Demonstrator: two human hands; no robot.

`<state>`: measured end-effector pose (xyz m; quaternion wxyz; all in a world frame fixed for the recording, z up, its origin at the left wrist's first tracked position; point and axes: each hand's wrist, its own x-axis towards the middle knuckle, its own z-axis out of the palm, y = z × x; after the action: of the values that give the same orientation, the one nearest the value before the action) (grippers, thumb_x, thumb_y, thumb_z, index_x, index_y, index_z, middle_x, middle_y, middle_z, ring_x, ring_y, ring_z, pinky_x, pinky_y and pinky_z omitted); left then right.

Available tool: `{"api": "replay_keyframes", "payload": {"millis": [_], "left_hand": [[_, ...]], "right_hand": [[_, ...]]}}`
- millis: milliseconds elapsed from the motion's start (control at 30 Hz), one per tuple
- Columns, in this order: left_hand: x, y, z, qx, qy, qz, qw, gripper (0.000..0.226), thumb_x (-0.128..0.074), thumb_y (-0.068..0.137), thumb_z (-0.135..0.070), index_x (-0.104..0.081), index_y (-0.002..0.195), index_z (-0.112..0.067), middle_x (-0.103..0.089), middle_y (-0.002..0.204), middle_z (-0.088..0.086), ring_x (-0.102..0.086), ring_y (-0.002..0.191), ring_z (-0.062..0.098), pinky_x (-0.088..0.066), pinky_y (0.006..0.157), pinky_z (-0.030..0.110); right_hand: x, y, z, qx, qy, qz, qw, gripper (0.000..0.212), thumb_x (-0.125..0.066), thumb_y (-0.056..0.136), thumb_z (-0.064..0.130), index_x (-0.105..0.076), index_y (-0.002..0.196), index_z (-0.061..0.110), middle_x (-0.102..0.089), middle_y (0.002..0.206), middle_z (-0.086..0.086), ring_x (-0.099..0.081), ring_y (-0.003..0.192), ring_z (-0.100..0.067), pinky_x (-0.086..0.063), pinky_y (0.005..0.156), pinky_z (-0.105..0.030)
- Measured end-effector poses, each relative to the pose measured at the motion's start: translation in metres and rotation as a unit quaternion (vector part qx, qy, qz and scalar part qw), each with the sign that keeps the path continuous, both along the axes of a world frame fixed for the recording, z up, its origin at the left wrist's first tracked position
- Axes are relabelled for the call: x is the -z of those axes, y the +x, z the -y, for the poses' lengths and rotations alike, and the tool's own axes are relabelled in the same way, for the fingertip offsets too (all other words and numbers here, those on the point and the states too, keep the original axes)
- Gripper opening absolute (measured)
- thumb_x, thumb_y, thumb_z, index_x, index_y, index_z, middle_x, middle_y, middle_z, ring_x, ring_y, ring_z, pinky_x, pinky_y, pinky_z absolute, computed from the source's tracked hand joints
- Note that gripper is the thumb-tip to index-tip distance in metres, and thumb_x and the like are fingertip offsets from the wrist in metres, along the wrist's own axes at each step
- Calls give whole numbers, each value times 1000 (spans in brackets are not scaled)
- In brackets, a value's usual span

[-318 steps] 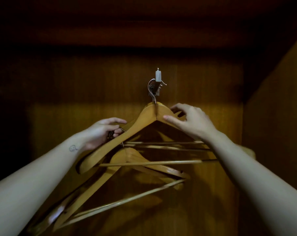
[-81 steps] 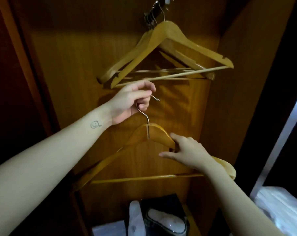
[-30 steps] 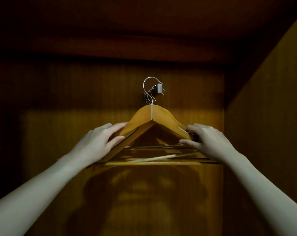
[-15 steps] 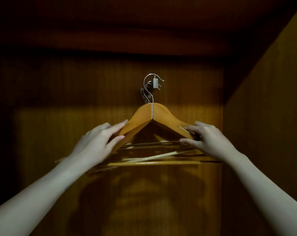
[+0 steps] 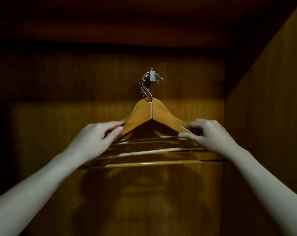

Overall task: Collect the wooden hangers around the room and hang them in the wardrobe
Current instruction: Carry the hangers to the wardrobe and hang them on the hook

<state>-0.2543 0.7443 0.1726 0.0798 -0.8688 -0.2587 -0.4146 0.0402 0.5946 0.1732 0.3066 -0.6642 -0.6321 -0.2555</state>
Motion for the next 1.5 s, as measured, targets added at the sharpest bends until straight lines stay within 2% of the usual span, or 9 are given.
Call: {"api": "replay_keyframes", "payload": {"millis": [100, 267, 467, 700, 867, 1067, 1200, 1367, 1500], "left_hand": [[-10, -2, -9, 24, -20, 13, 999, 28, -47, 98, -30, -63, 121, -33, -69, 105, -11, -65, 89, 6, -52, 79, 28], [-28, 6, -22, -23, -30, -59, 998, 31, -64, 88, -32, -62, 119, -33, -61, 110, -10, -56, 81, 4, -45, 71, 23], [-26, 18, -34, -45, -59, -71, 995, 21, -60, 92, -30, -67, 111, -31, -65, 89, -12, -55, 72, -4, -43, 60, 18], [-25, 23, -41, -39, -71, -67, 994, 26, -61, 91, -29, -66, 117, -27, -69, 106, -3, -62, 91, 12, -54, 80, 33], [-17, 16, -33, 14, -24, 7, 1000, 32, -54, 88, -44, -65, 113, -28, -60, 107, -8, -56, 84, 4, -45, 71, 22], [-14, 11, -14, 50, 11, -38, 998, 60, -48, 71, -65, -68, 107, -21, -64, 96, -9, -60, 84, 7, -53, 71, 30], [-17, 8, -12, 47, 39, -50, 997, 60, -46, 74, -64, -68, 108, -20, -63, 95, -11, -62, 81, 7, -56, 71, 34], [-15, 9, -9, 42, 14, -27, 999, 48, -54, 74, -56, -69, 105, -22, -64, 95, -11, -59, 82, 4, -45, 68, 16], [-19, 4, -20, 80, -55, 60, 994, 24, -52, 89, -42, -69, 98, -28, -67, 86, -16, -64, 76, 1, -51, 68, 21]], "right_hand": [[-3, 3, -4, -24, 29, -62, 997, 58, -39, 82, 65, -75, 99, 22, -56, 85, 10, -54, 78, -7, -51, 67, -33], [-15, 9, -13, -35, -18, -95, 995, 29, -51, 93, 44, -76, 92, 27, -48, 115, 13, -41, 109, -5, -37, 87, -28], [-23, 8, -18, -103, -55, -181, 976, 32, -52, 94, 43, -75, 77, 30, -72, 86, 10, -65, 73, -1, -53, 70, -32], [-19, 7, -30, -84, -49, -170, 981, 36, -49, 92, 51, -76, 93, 25, -72, 94, 2, -65, 82, -10, -54, 80, -43], [-17, 5, -28, -127, -43, -171, 976, 50, -49, 70, 70, -73, 93, 33, -58, 120, 15, -52, 110, -3, -43, 91, -30], [-20, 1, -27, -120, -36, -96, 987, 11, -67, 80, 46, -68, 81, 35, -52, 129, 11, -38, 111, 1, -31, 90, -26], [-22, -2, -25, -111, -49, -80, 989, 8, -66, 81, 47, -61, 75, 45, -51, 133, 9, -35, 114, -2, -33, 94, -31], [-21, -6, -23, -110, -47, -82, 989, 9, -67, 78, 50, -60, 74, 46, -52, 126, 13, -40, 109, 0, -34, 86, -25], [-24, 0, -22, -174, -9, -200, 964, 33, -52, 84, 54, -74, 85, 30, -60, 111, 20, -52, 105, 5, -41, 91, -24]]}}
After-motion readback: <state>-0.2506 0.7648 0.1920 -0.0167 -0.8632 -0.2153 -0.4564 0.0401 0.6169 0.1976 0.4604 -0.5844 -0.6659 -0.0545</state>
